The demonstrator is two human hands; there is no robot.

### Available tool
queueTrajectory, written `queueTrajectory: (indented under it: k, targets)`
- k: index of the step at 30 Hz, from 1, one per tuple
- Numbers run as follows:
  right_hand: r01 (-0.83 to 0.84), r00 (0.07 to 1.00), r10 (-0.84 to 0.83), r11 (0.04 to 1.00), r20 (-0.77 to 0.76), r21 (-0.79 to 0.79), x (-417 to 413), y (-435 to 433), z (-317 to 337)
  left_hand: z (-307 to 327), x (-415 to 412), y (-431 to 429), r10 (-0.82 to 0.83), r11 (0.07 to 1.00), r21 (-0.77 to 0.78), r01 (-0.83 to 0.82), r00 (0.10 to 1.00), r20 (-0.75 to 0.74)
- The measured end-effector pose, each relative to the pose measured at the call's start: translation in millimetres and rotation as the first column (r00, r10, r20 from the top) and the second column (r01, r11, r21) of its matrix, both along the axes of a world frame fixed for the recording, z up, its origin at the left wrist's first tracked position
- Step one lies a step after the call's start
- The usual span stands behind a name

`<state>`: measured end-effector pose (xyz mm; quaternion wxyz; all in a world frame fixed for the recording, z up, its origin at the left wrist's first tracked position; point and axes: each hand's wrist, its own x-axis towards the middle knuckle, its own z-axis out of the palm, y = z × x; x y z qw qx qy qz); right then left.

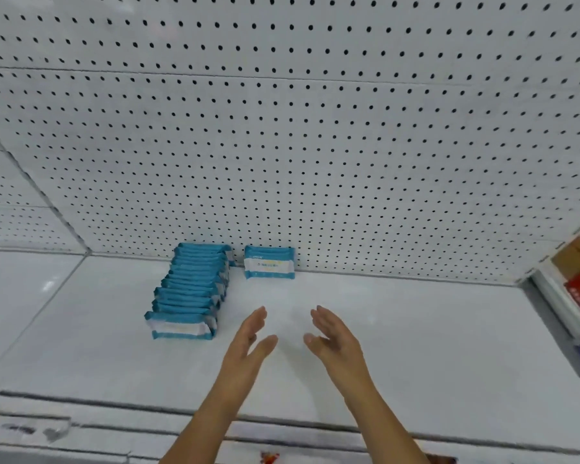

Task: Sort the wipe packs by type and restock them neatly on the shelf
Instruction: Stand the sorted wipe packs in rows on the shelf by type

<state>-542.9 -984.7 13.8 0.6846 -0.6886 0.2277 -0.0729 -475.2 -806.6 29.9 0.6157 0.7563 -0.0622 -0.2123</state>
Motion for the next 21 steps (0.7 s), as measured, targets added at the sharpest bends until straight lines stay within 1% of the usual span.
queueTrajectory:
  k: [5,9,12,18,21]
  targets:
    - [0.100,0.994,-0.097,0.993,0.047,-0.057,-71,5,19,5,-47,3,-0.122,0.992,-0.012,0.122,0.992,0.019]
    - [0.236,0.971,-0.234,0.971,0.048,-0.049,-146,21,21,10,-95,9,-0.258,0.961,-0.093,0.260,0.965,0.039]
    - [0.303,0.953,-0.302,0.951,0.021,-0.066,-209,41,23,13,-148,19,-0.312,0.938,-0.148,0.313,0.950,0.032]
    - [0.487,0.874,-0.485,0.872,0.036,-0.045,-318,58,32,6,-235,18,-0.445,0.882,-0.175,0.438,0.896,-0.001]
    - [0.553,0.832,-0.552,0.833,0.052,0.005,-367,57,36,9,-279,4,-0.453,0.874,-0.190,0.446,0.892,0.010]
